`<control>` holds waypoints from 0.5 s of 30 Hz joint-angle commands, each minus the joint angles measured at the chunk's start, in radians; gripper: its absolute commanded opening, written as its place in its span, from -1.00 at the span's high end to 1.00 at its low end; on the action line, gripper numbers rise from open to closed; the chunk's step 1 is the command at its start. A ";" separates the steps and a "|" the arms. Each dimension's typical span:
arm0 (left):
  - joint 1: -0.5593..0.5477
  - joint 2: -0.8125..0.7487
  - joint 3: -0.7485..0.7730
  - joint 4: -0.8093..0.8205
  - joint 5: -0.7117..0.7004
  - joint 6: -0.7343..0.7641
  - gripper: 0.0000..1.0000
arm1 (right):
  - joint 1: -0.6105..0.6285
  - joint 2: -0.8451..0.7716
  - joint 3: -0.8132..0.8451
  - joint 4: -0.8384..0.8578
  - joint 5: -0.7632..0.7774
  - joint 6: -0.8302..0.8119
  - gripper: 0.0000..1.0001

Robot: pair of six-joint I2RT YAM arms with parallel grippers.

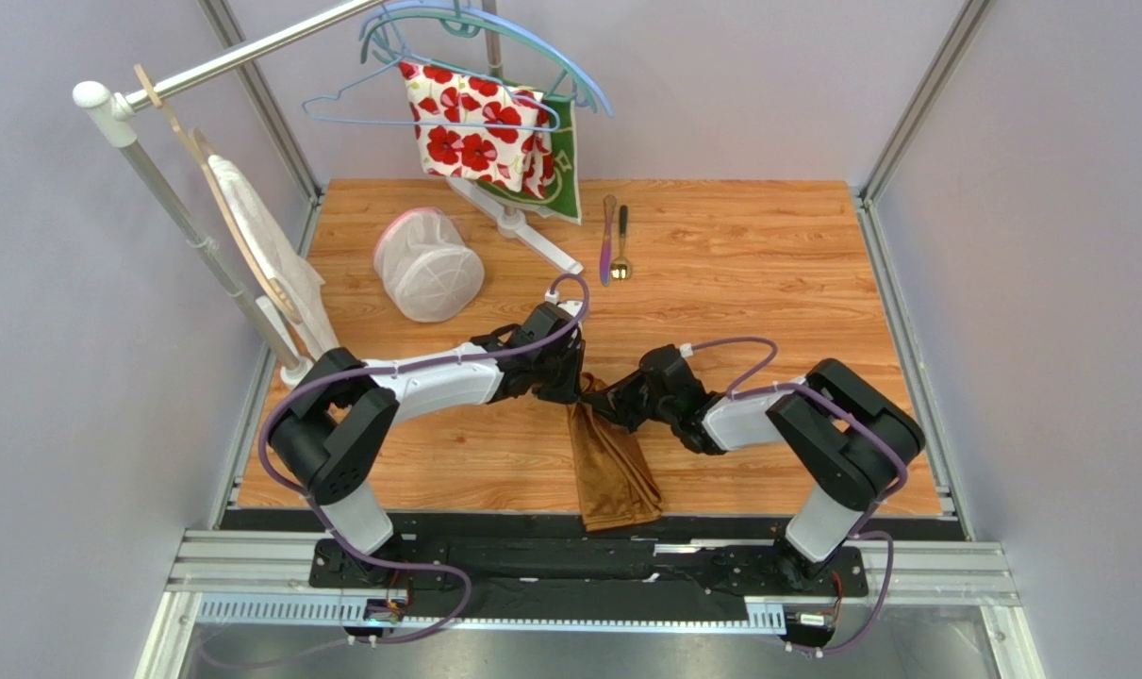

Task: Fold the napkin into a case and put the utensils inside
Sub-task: Grasp the top corner of the smaller rectangle folded napkin from the folded napkin.

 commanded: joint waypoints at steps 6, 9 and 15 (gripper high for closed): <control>-0.005 -0.046 -0.005 0.065 0.064 0.037 1.00 | -0.004 0.115 -0.059 0.333 -0.019 -0.042 1.00; -0.005 -0.046 -0.012 0.080 0.089 0.046 1.00 | -0.012 0.156 -0.072 0.431 -0.027 -0.066 1.00; -0.005 -0.044 -0.017 0.082 0.102 0.058 1.00 | -0.034 0.241 -0.070 0.629 -0.050 -0.134 1.00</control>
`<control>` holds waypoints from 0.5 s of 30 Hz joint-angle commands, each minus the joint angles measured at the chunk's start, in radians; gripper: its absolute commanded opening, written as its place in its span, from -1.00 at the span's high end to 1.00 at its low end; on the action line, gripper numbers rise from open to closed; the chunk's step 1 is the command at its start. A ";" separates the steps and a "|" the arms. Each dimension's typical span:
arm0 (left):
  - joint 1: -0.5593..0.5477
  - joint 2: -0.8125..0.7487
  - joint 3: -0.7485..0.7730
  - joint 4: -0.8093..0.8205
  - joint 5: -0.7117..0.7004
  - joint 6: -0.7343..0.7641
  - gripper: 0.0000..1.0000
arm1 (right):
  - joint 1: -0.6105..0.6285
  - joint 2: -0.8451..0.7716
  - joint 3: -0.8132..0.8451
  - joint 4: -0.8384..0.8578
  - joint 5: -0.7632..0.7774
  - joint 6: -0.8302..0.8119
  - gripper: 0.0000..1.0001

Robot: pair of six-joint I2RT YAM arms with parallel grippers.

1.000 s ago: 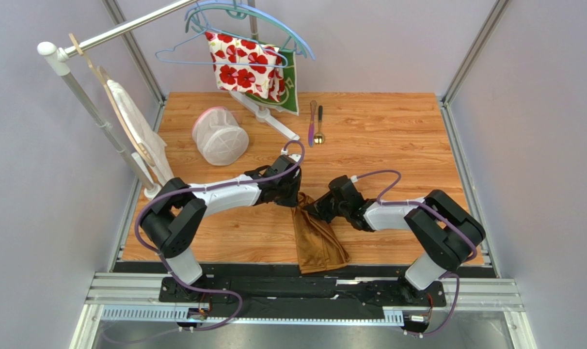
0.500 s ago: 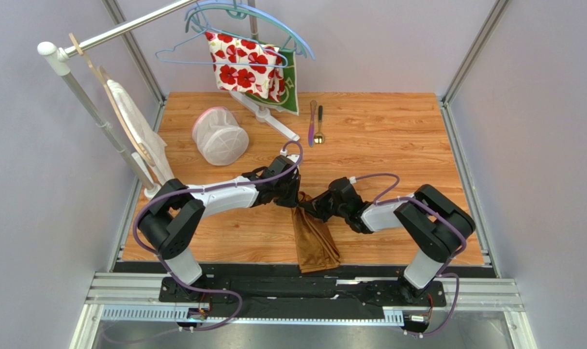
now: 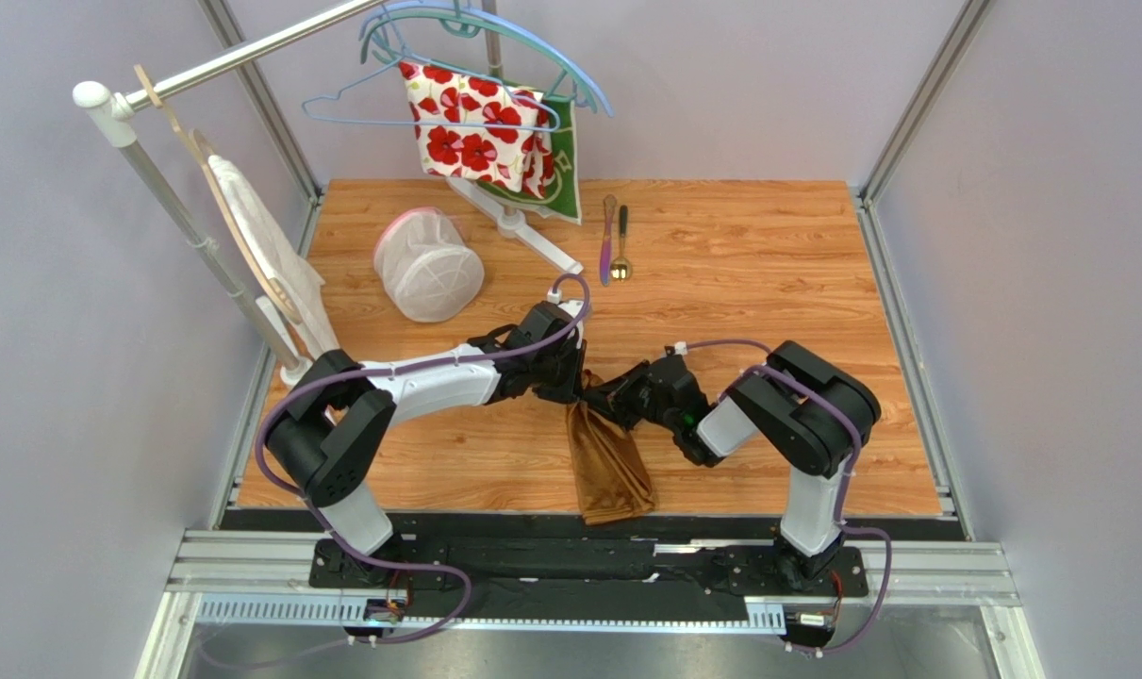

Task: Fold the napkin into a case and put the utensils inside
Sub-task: Grasp the top corner of the smaller rectangle folded napkin from the folded napkin.

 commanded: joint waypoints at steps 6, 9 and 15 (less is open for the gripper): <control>-0.007 -0.028 -0.004 0.045 0.063 0.020 1.00 | -0.016 0.087 0.020 0.280 -0.005 -0.233 1.00; -0.007 -0.024 -0.001 0.037 0.057 0.020 1.00 | -0.019 0.099 0.026 0.344 -0.030 -0.286 1.00; -0.007 -0.022 0.004 0.025 0.036 0.014 1.00 | -0.019 0.084 0.037 0.343 -0.056 -0.354 1.00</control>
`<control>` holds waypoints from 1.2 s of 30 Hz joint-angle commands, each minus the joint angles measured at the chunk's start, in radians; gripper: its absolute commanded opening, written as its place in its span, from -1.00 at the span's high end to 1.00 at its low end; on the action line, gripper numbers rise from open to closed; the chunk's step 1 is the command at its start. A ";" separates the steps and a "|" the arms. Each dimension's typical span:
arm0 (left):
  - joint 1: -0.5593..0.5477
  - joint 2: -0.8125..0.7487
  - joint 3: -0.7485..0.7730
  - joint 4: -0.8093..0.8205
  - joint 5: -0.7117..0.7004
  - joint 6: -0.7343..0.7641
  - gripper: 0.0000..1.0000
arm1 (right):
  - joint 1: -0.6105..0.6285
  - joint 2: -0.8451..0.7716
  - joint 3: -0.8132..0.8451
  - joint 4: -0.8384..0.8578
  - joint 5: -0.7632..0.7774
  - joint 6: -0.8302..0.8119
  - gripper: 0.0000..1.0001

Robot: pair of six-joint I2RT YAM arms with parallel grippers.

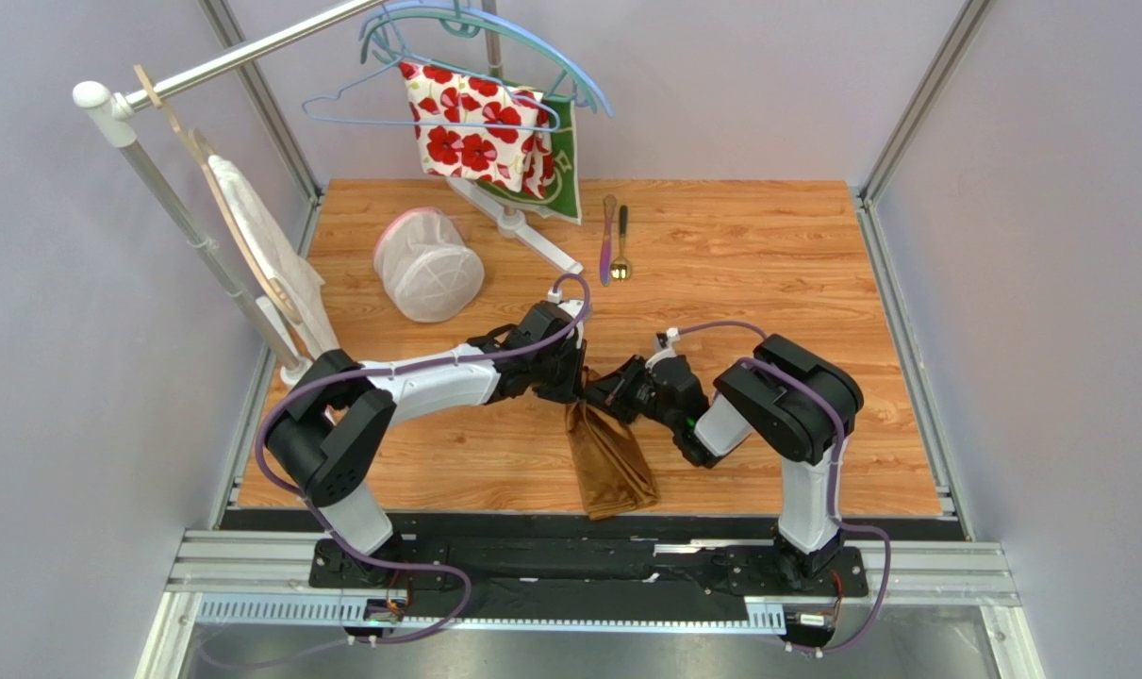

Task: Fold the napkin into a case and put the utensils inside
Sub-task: Grasp the top corner of the smaller rectangle folded napkin from the folded napkin.

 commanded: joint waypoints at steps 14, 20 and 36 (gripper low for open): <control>-0.011 -0.025 0.008 0.008 0.029 -0.006 1.00 | 0.009 0.009 0.084 0.165 -0.044 -0.218 0.99; -0.011 -0.028 -0.003 0.017 0.028 -0.014 1.00 | 0.009 -0.013 0.106 0.102 -0.042 -0.251 0.95; 0.011 -0.069 -0.001 -0.033 -0.044 -0.040 0.60 | -0.003 0.040 0.176 0.030 -0.169 -0.270 0.53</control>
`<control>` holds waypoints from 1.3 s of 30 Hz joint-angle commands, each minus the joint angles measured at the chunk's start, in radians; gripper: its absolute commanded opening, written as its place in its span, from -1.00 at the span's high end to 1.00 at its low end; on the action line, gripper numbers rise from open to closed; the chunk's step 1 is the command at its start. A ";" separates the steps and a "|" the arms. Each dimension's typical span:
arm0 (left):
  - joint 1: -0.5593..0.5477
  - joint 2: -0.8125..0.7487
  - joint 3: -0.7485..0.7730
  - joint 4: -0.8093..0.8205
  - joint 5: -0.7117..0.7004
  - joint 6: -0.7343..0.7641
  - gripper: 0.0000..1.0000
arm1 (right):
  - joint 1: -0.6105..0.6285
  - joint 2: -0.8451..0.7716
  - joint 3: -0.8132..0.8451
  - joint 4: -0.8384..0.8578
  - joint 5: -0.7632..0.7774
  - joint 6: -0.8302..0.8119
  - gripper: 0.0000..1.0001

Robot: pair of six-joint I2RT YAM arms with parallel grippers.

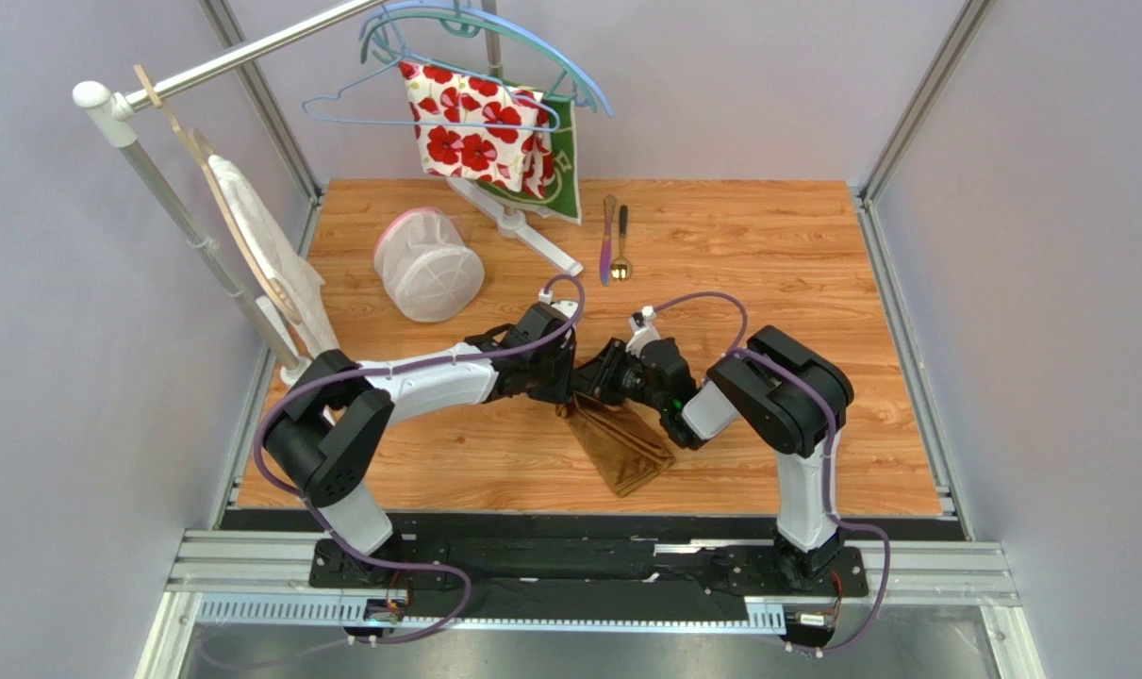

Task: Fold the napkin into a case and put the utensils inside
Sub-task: Grasp the top corner of the smaller rectangle folded napkin from the folded napkin.

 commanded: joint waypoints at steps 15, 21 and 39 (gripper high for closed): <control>0.145 -0.324 -0.088 -0.066 0.008 -0.145 0.51 | -0.002 0.031 0.079 0.004 -0.157 0.003 0.28; 0.149 -0.291 -0.134 -0.036 0.024 -0.174 0.65 | -0.008 0.072 0.094 0.008 -0.187 0.010 0.26; 0.123 -0.031 0.079 -0.200 0.018 -0.094 0.29 | -0.085 0.118 0.082 0.080 -0.293 0.076 0.51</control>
